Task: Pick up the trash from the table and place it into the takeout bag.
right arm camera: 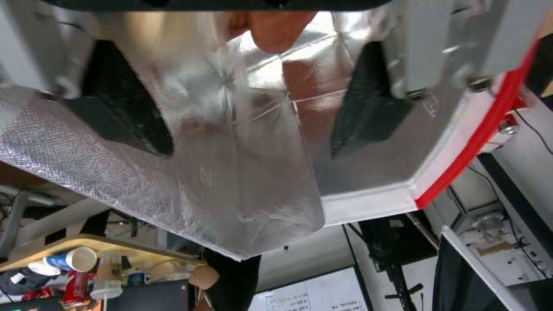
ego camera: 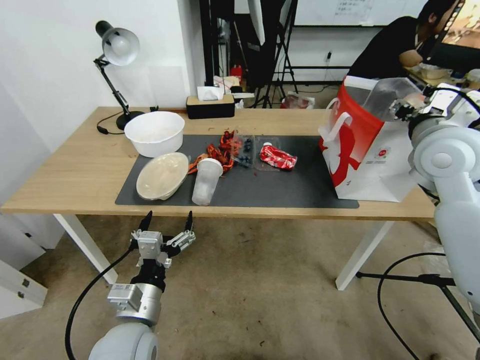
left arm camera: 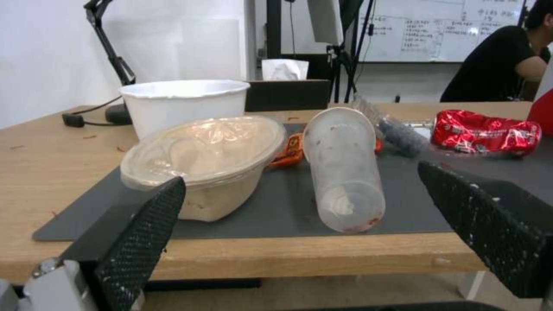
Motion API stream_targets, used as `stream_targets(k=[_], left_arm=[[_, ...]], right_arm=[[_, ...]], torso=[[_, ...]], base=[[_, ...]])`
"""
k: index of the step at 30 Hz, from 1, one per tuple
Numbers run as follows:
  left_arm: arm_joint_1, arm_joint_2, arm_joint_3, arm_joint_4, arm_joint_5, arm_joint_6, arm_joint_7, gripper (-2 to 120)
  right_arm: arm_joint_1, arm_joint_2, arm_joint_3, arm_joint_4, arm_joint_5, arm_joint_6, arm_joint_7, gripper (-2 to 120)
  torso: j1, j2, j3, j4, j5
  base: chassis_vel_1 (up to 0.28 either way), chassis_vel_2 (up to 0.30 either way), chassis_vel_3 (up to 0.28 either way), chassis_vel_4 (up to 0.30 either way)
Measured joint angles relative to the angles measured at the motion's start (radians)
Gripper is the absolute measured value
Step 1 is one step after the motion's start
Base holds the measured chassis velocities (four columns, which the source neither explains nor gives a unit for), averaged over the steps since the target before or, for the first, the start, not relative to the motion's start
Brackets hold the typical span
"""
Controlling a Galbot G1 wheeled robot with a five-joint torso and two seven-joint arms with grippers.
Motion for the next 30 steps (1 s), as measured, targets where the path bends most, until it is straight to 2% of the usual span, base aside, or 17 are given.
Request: stream_targets(k=[2,3,5,6,7,9,10,13,14,17,18,22,23,25,26,28,30], left_arm=[[0.001,0.0,0.0,0.0,0.0,0.0,0.0,100],[0.001,0.0,0.0,0.0,0.0,0.0,0.0,100],[0.001,0.0,-0.001,0.0,0.0,0.0,0.0,100],[0.001,0.0,-0.001,0.0,0.001,-0.001,0.0,100],[0.001,0.0,-0.001,0.0,0.001,-0.001,0.0,100],[0.001,0.0,-0.001,0.0,0.001,-0.001,0.0,100],[0.001,0.0,-0.001,0.0,0.001,-0.001,0.0,100],[-0.001,0.0,-0.002,0.0,0.001,-0.001,0.0,100],[-0.001,0.0,-0.002,0.0,0.001,-0.001,0.0,100],[-0.001,0.0,-0.004,0.0,0.001,-0.001,0.0,100],[-0.001,0.0,-0.004,0.0,0.001,-0.001,0.0,100],[-0.003,0.0,-0.006,0.002,-0.001,-0.003,-0.001,100],[-0.003,0.0,-0.006,0.002,-0.001,-0.003,-0.001,100],[-0.006,0.001,-0.006,0.004,-0.002,-0.003,-0.001,100],[-0.006,0.001,-0.006,0.004,-0.002,-0.003,-0.001,100],[-0.007,0.001,-0.005,0.007,-0.003,-0.004,-0.001,100],[-0.007,0.002,-0.006,0.009,-0.004,-0.006,-0.002,100]], right_arm=[[0.003,0.001,0.0,0.001,0.003,0.001,0.0,82],[0.003,0.001,0.0,0.001,0.003,0.001,0.0,82],[0.008,0.005,-0.002,0.005,0.004,0.053,-0.021,92],[0.007,0.006,-0.003,0.016,0.002,0.116,-0.063,96],[0.007,0.006,-0.003,0.016,0.002,0.116,-0.063,96],[-0.012,0.006,-0.002,0.054,-0.013,0.214,-0.165,100],[-0.012,0.006,-0.002,0.054,-0.013,0.214,-0.165,100],[-0.082,-0.006,-0.001,0.112,-0.082,0.362,-0.345,100],[-0.082,-0.006,-0.001,0.112,-0.082,0.362,-0.345,100],[-0.205,-0.016,-0.008,0.179,-0.2,0.457,-0.458,100],[-0.205,-0.016,-0.008,0.179,-0.2,0.457,-0.458,100],[-0.379,-0.008,-0.029,0.291,-0.387,0.501,-0.531,100],[-0.379,-0.008,-0.029,0.291,-0.387,0.501,-0.531,100],[-0.472,0.011,-0.038,0.335,-0.512,0.534,-0.571,100],[-0.472,0.011,-0.038,0.335,-0.512,0.534,-0.571,100],[-0.578,0.035,-0.042,0.349,-0.642,0.59,-0.603,100],[-0.634,0.046,-0.044,0.35,-0.702,0.625,-0.614,100]], torso=[[0.0,0.0,0.0,0.0,0.0],[0.0,0.0,0.0,0.0,0.0],[0.0,0.0,0.0,0.0,0.0001],[0.0,0.0,0.0,0.0001,0.0001],[0.0,0.0,0.0,0.0001,0.0001],[0.0,0.0,0.0,0.0001,-0.0001],[0.0,0.0,0.0,0.0001,-0.0001],[0.0,0.0,0.0,0.0001,-0.0001],[0.0,0.0,0.0,0.0001,-0.0001],[0.0,0.0,0.0,0.0,0.0],[0.0,0.0,0.0,0.0,0.0],[0.0,0.0,0.0,0.0,-0.0001],[0.0,0.0,0.0,0.0,-0.0001],[0.0,0.0,0.0,0.0001,0.0],[0.0,0.0,0.0,0.0001,0.0],[0.0,0.0,0.0,0.0001,-0.0002],[0.0,0.0,0.0,0.0001,0.0001]], base=[[0.0,0.0,0.0,0.0],[0.0,0.0,0.0,0.0],[0.0,0.0,0.0,0.0],[0.0,0.0,0.0,0.0],[0.0,0.0,0.0,0.0],[0.0,0.0,0.0,0.0],[0.0,0.0,0.0,0.0],[0.0,0.0,0.0,0.0],[0.0,0.0,0.0,0.0],[0.0,0.0,0.0,0.0],[0.0,0.0,0.0,0.0],[0.0,0.0,0.0,0.0],[0.0,0.0,0.0,0.0],[0.0,0.0,0.0,0.0],[0.0,0.0,0.0,0.0],[0.0,0.0,0.0,0.0],[0.0,0.0,0.0,0.0]])
